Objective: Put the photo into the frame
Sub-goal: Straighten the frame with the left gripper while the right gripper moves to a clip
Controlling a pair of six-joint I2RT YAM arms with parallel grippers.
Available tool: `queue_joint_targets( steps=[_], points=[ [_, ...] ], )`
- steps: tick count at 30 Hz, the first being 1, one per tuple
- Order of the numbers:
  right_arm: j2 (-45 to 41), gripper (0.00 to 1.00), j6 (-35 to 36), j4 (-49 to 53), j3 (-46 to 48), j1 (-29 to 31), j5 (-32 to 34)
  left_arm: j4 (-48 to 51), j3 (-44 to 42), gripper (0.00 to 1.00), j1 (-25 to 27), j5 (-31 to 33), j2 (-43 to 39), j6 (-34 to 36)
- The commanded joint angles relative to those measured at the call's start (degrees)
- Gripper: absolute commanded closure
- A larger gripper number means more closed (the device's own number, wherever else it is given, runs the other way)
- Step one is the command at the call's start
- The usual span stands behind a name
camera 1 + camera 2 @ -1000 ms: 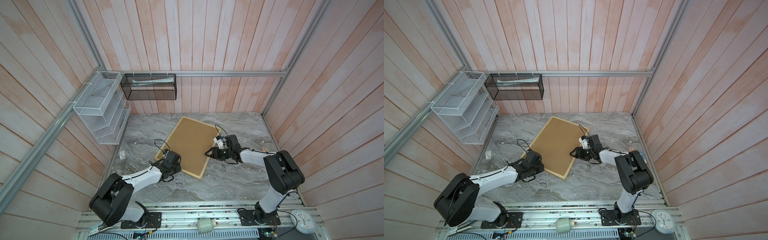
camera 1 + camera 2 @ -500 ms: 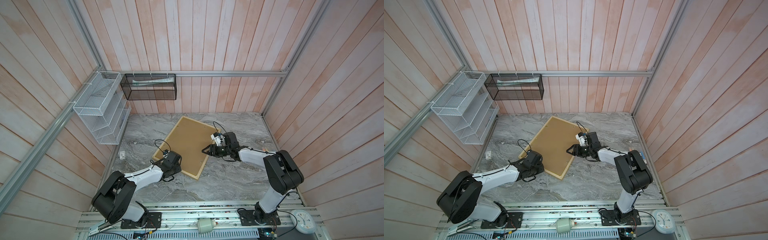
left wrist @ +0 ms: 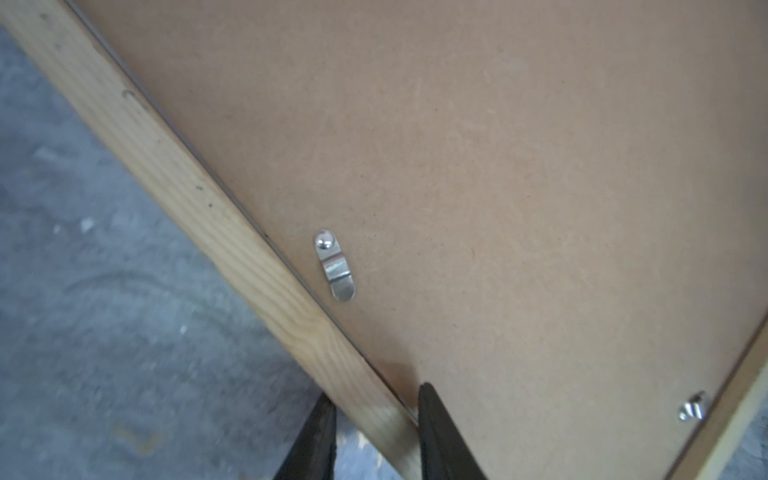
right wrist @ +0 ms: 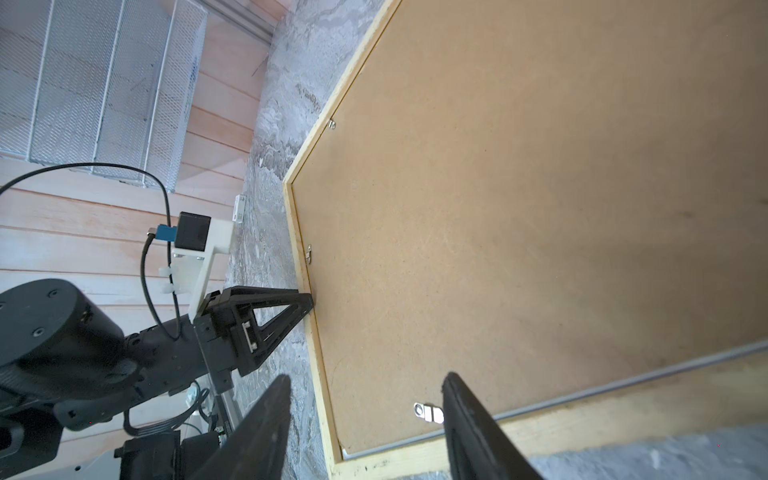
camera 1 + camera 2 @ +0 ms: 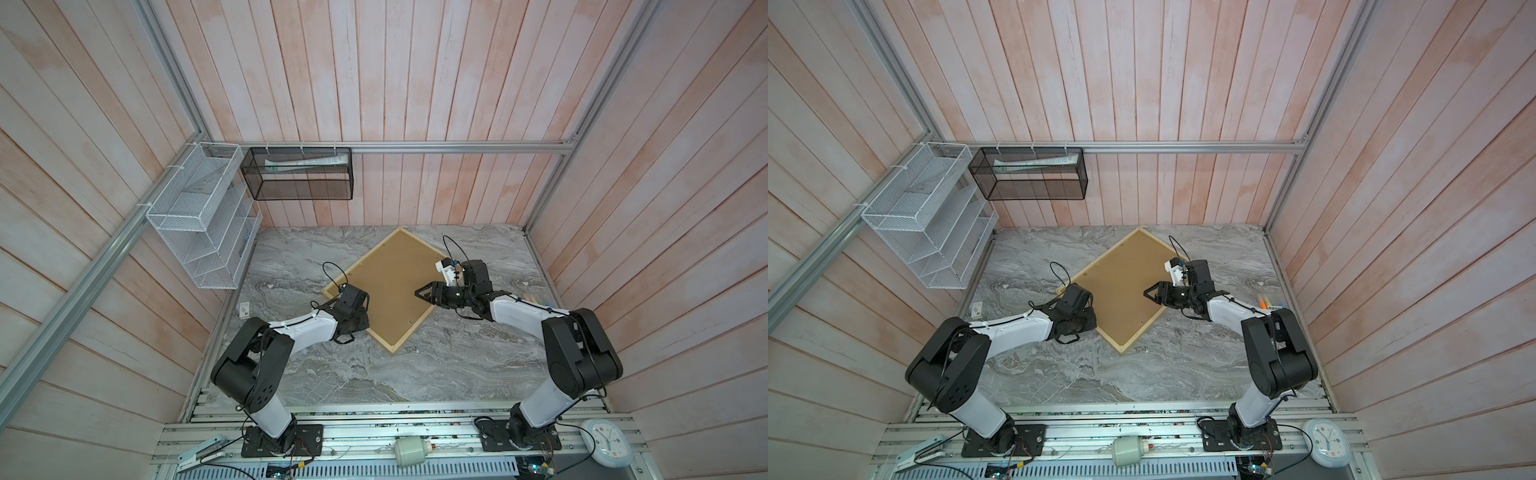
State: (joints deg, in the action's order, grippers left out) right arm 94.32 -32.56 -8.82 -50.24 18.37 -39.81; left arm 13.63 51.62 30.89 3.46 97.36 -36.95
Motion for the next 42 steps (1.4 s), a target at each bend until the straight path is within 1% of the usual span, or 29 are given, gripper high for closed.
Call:
queue_joint_targets(
  steps=[1, 4, 6, 8, 10, 13, 14, 17, 20, 24, 29, 31, 38, 42],
  points=[
    [-1.9, 0.41, 0.0, -1.0, 1.7, -2.4, 0.5, 2.7, 8.3, 0.69, -1.2, -2.7, 9.1, 14.7],
    [-3.1, 0.41, -0.5, -1.9, 3.0, -4.0, 0.8, 6.2, 16.2, 0.73, -2.0, -3.4, 16.0, 21.1],
    [-3.6, 0.41, -0.6, -2.0, 3.5, -4.5, 1.1, 6.5, 19.7, 0.75, -2.9, -4.4, 19.1, 24.3],
    [-3.8, 0.41, -0.7, -2.1, 3.9, -5.0, 1.1, 5.9, 22.5, 0.76, -4.6, -7.7, 21.1, 26.4],
    [-3.8, 0.41, -0.8, -2.4, 4.0, -5.2, 1.1, 3.2, 23.9, 0.77, -6.8, -12.8, 21.8, 27.9],
    [-3.4, 0.41, -1.3, -3.0, 3.9, -5.2, 0.7, 0.9, 26.1, 0.78, -9.6, -18.4, 22.0, 28.2],
    [-3.2, 0.41, -1.4, -3.2, 3.8, -5.2, 0.6, 0.7, 26.7, 0.78, -10.1, -19.2, 21.9, 28.0],
    [-2.8, 0.41, -1.7, -3.7, 3.7, -5.2, 0.8, 0.8, 27.3, 0.75, -10.4, -19.5, 20.7, 27.7],
    [-2.0, 0.41, -2.0, -4.2, 3.3, -5.1, 1.0, 0.3, 25.7, 0.71, -10.3, -20.4, 18.9, 26.6],
    [0.0, 0.42, -2.6, -5.2, 2.1, -5.1, 0.7, -0.4, 22.2, 0.69, -9.6, -18.8, 16.2, 25.1],
    [3.3, 0.42, -3.7, -6.4, -0.3, -4.0, 0.3, -0.2, 19.7, 0.69, -7.8, -13.1, 14.5, 23.8],
    [4.7, 0.43, -4.5, -7.0, -1.3, -3.2, 0.6, -0.4, 19.3, 0.69, -6.9, -11.6, 14.4, 23.8],
    [10.8, 0.46, -9.6, -10.9, -4.7, -0.1, 1.0, 0.3, 19.0, 0.71, -5.1, -8.7, 15.3, 22.7],
    [13.9, 0.46, -11.9, -13.6, -6.9, 2.4, 1.2, -0.3, 18.0, 0.73, -4.8, -8.7, 15.4, 21.5]
  ],
)
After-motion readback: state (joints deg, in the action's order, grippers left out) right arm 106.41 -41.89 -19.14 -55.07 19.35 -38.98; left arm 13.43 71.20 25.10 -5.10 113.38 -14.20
